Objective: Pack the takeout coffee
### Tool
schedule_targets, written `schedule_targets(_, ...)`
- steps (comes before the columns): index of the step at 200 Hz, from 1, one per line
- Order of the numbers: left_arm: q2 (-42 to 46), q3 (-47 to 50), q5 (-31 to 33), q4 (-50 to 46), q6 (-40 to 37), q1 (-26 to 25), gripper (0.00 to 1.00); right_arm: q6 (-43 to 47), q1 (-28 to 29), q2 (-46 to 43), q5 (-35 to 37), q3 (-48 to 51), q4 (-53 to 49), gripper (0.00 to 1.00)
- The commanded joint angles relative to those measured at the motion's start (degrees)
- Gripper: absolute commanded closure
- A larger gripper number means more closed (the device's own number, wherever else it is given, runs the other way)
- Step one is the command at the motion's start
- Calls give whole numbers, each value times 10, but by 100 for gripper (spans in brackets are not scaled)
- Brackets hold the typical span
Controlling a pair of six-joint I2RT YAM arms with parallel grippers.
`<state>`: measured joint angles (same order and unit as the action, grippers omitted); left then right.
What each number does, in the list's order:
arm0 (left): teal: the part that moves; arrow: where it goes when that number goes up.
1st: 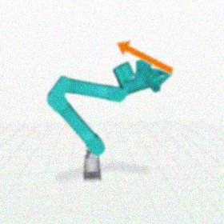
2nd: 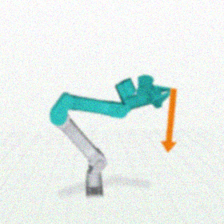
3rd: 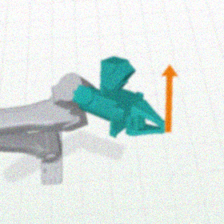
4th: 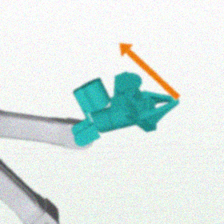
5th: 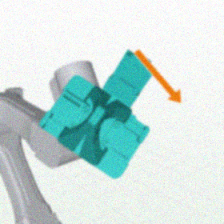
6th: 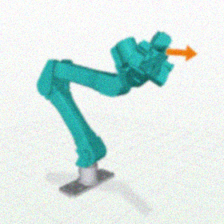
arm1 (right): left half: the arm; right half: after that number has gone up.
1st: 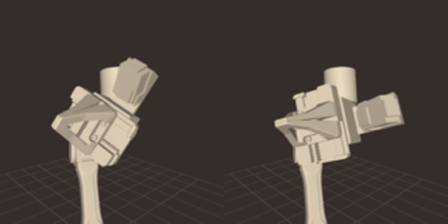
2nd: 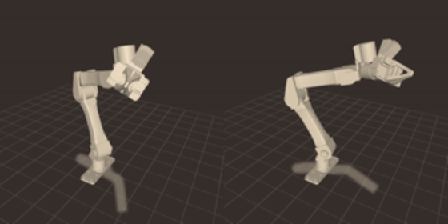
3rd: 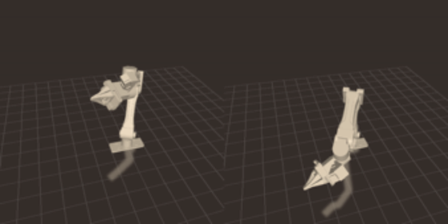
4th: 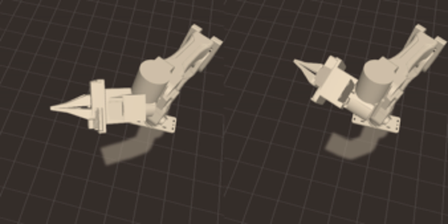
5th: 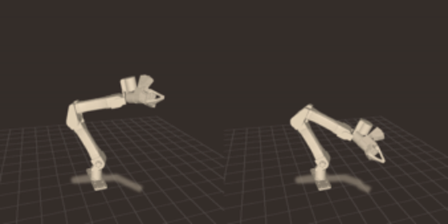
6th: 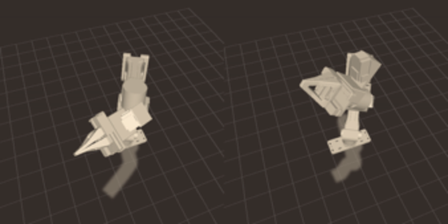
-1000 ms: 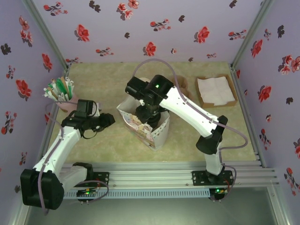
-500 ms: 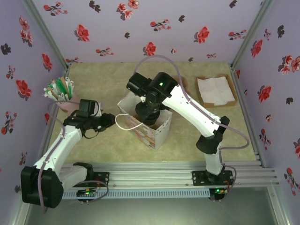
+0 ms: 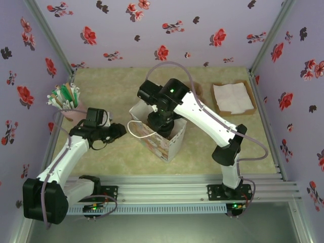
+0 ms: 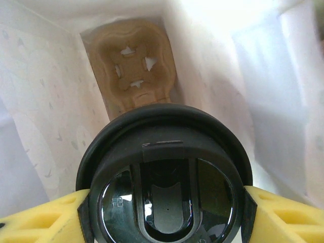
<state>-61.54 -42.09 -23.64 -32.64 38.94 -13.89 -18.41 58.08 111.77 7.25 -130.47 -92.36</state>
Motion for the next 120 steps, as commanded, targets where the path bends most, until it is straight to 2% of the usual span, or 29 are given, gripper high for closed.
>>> schedule_targets(1,-6,8,-7,16,9,-5,65,6,13,-7,-8,9,-66,32)
schedule_targets(120,-12,12,-7,27,12,-12,65,13,-8,-5,-16,38,-42,31)
